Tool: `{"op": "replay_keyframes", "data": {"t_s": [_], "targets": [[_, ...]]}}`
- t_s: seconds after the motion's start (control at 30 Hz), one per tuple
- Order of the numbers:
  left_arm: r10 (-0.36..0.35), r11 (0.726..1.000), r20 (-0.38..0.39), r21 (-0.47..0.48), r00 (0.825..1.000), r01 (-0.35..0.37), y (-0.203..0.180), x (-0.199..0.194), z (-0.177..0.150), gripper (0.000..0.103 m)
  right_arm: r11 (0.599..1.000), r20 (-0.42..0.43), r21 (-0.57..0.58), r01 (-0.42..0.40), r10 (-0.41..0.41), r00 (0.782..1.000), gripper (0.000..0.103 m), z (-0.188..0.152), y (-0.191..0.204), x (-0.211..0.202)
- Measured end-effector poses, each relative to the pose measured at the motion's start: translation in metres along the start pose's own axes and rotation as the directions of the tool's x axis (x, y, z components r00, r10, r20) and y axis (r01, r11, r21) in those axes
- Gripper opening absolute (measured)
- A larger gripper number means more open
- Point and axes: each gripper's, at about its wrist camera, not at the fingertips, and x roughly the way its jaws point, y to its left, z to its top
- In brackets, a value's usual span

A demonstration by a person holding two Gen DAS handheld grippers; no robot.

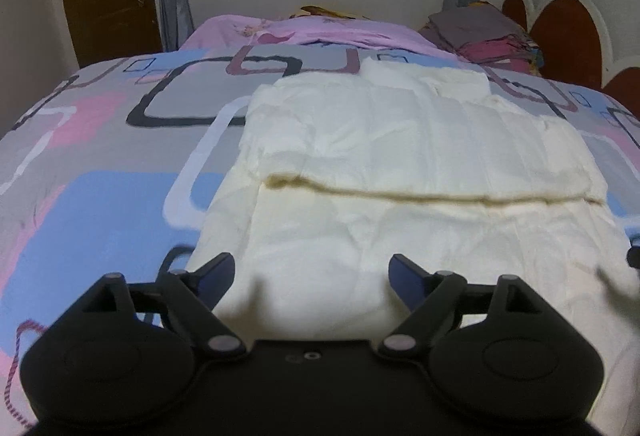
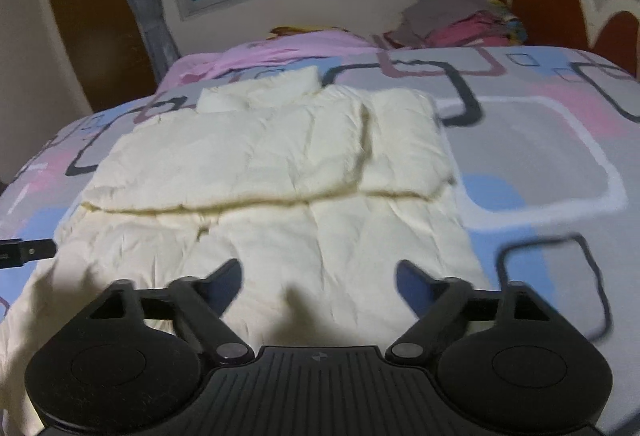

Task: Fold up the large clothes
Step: 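Move both open tools over the jacket hem edge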

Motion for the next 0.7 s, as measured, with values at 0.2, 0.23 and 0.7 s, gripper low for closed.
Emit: {"op": "replay_keyframes", "data": {"t_s": [0.2, 0.23, 0.7], "targets": [[0.010, 1.000, -0.015, -0.009, 1.000, -0.011, 0.031, -0.021, -0.038, 0.084, 0.997, -0.017, 0.018, 0.076, -0.075, 0.997, 0.087, -0.035, -0.004, -0.034], [0.013, 1.000, -0.018, -0.016, 1.000, -0.013, 0.038, -0.023, -0.044, 0.084, 0.996, -0.022, 0.020, 0.091, -0.091, 0.996, 0.087, -0.041, -0.006, -0.039], [0.057, 0.989, -0.076, -0.132, 0.996, -0.066, 0.103, -0.050, -0.102, 0.085, 0.972, -0.085, 0.099, 0.215, -0.207, 0.975, 0.087, -0.094, -0.047, -0.070]]}}
